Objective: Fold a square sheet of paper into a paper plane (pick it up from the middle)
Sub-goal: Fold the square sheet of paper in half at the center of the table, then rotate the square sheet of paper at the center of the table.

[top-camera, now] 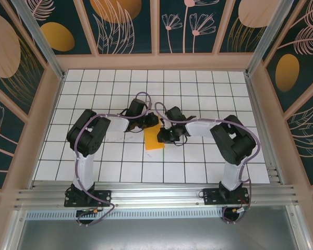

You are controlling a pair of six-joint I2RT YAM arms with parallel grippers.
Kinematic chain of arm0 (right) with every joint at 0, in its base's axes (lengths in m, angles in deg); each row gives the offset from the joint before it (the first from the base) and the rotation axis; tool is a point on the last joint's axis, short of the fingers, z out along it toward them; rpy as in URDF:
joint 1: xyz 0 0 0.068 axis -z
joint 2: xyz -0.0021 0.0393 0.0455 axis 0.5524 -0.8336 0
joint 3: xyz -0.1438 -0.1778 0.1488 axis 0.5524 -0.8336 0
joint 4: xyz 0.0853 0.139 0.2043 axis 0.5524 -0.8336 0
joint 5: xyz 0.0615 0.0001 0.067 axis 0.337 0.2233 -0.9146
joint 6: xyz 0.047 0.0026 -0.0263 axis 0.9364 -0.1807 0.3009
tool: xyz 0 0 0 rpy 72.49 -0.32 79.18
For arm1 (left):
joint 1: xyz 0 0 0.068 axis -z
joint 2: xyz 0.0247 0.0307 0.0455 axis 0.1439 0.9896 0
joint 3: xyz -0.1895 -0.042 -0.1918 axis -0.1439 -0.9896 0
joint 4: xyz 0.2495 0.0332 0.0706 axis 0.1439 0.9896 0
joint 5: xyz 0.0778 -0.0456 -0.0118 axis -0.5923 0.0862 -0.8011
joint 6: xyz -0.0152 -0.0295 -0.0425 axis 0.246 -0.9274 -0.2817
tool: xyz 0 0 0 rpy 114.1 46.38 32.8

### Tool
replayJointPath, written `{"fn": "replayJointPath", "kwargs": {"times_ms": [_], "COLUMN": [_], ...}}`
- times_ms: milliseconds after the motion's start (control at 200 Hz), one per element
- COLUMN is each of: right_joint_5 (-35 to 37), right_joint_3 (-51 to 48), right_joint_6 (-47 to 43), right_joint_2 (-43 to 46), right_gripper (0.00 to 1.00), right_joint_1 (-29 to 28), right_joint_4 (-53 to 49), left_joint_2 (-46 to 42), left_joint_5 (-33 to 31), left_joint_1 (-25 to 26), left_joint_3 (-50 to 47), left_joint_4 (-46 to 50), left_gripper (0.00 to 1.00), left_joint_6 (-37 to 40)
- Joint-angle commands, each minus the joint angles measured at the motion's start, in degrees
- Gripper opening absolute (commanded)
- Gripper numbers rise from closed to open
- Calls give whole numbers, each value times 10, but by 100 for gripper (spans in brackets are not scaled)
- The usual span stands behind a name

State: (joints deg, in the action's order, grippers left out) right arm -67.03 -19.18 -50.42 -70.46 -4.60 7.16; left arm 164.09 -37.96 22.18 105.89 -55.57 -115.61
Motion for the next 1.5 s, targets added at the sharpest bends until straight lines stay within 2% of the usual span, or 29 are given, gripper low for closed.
{"fn": "replayJointPath", "kwargs": {"times_ms": [0,170,285,380,450,615,736,901,1146,1336,1491], "right_joint_5": [-3,-5,27,64,94,142,131,133,142,59,121], "right_joint_3": [-55,-80,-55,-18,-1,8,17,38,26,28,91], "right_joint_6": [16,15,31,54,72,107,121,140,209,230,211], "right_joint_2": [32,70,90,112,124,114,82,30,3,-14,6], "right_gripper": [13,13,15,19,23,25,25,23,23,23,27], "right_joint_1": [-11,-20,-20,-20,-20,-20,-28,-54,-73,-92,-86], "right_joint_4": [-68,-82,-96,-100,-94,-62,-45,-54,-71,-13,-37], "left_joint_2": [32,33,26,7,-17,-92,-155,-235,-301,-329,-348], "left_joint_5": [-42,-40,-28,-3,13,18,-6,-52,-106,-116,-112], "left_joint_1": [-4,-4,-4,-4,-4,-17,-49,-89,-109,-119,-122], "left_joint_3": [-27,-27,-22,-11,-1,-11,-57,-132,-192,-227,-247], "left_joint_4": [76,73,67,54,41,9,-5,28,78,88,93], "left_gripper": [13,13,14,18,23,39,47,57,75,87,96], "left_joint_6": [2,1,-4,-21,-36,-80,-105,-92,-70,-71,-70]}}
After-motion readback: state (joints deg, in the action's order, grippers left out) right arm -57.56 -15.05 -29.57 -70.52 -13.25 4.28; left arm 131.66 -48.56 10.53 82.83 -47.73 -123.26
